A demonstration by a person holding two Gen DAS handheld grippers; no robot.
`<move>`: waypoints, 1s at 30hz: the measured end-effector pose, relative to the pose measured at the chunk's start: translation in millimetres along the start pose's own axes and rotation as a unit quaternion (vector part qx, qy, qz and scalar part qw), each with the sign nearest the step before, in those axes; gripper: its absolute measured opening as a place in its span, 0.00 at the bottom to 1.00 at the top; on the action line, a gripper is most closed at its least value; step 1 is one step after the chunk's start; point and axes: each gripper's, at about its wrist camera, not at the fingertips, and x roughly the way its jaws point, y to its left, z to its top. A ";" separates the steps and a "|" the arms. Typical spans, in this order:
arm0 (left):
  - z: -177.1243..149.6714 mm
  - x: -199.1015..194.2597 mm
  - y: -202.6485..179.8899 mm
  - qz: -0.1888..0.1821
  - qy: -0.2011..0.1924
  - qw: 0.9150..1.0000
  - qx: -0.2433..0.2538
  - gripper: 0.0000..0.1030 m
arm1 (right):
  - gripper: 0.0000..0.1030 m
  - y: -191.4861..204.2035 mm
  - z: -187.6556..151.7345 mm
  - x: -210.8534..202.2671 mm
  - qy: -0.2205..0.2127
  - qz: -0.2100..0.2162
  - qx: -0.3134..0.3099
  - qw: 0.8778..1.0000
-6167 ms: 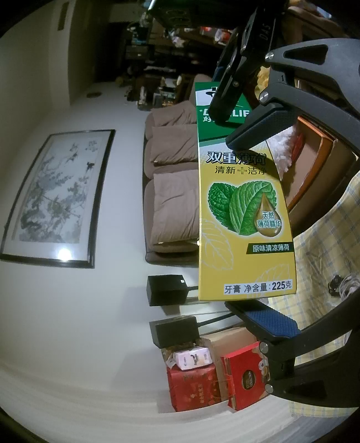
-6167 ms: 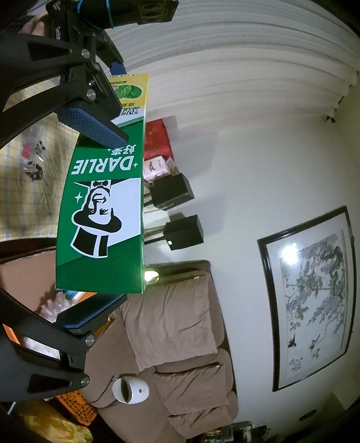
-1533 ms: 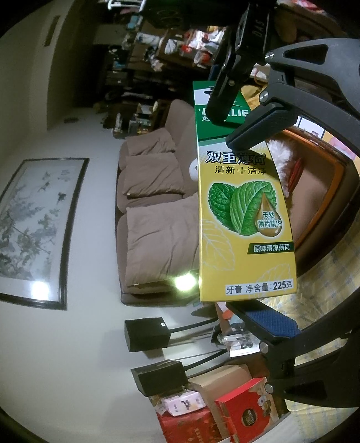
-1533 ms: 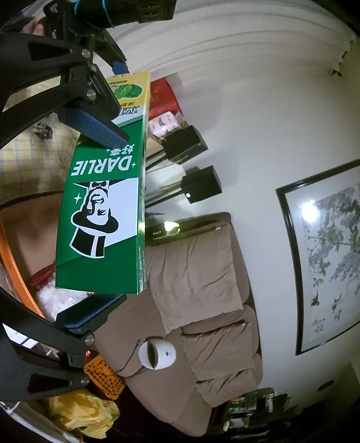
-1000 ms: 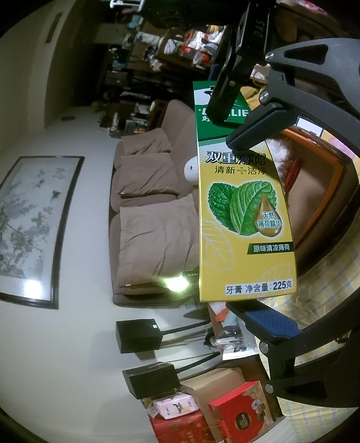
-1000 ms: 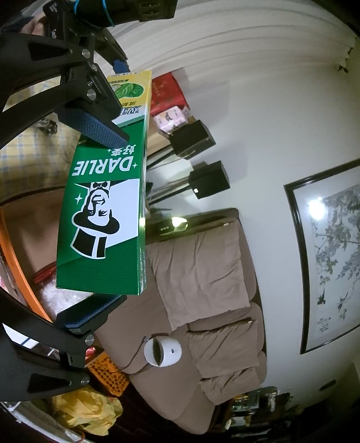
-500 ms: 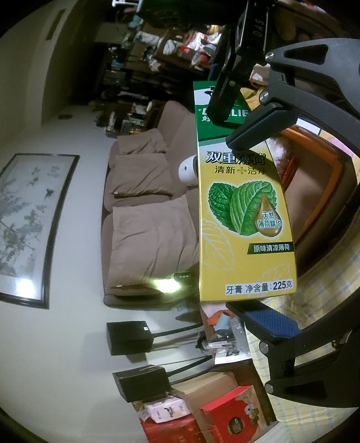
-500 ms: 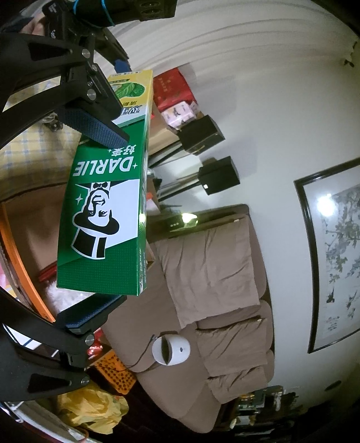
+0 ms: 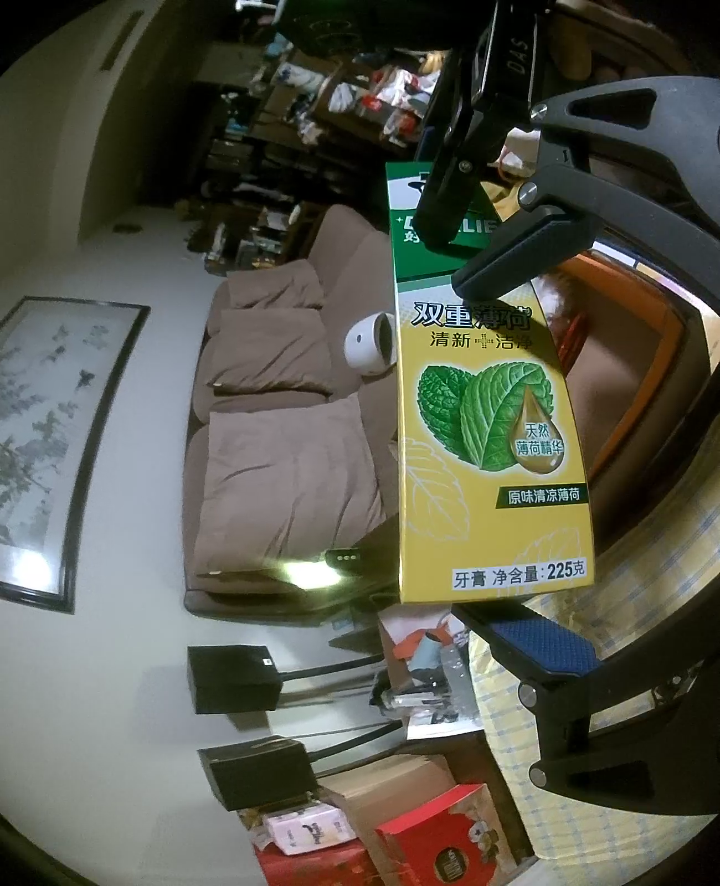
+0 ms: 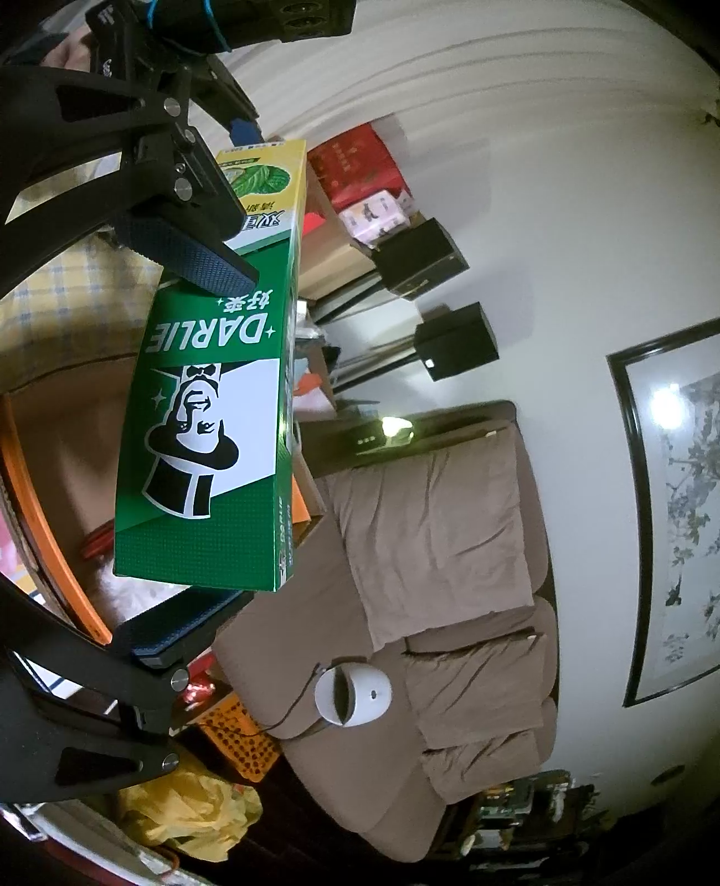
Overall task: Organize objects
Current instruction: 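Carry the toothpaste box with both grippers over the orange-lined box, then lower the toothpaste box with both grippers toward the box opening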
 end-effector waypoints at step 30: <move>-13.4 26.9 17.1 -0.006 0.029 0.999 -0.018 1.00 | 0.99 -5.8 -10.8 28.5 0.049 -0.010 0.002 0.999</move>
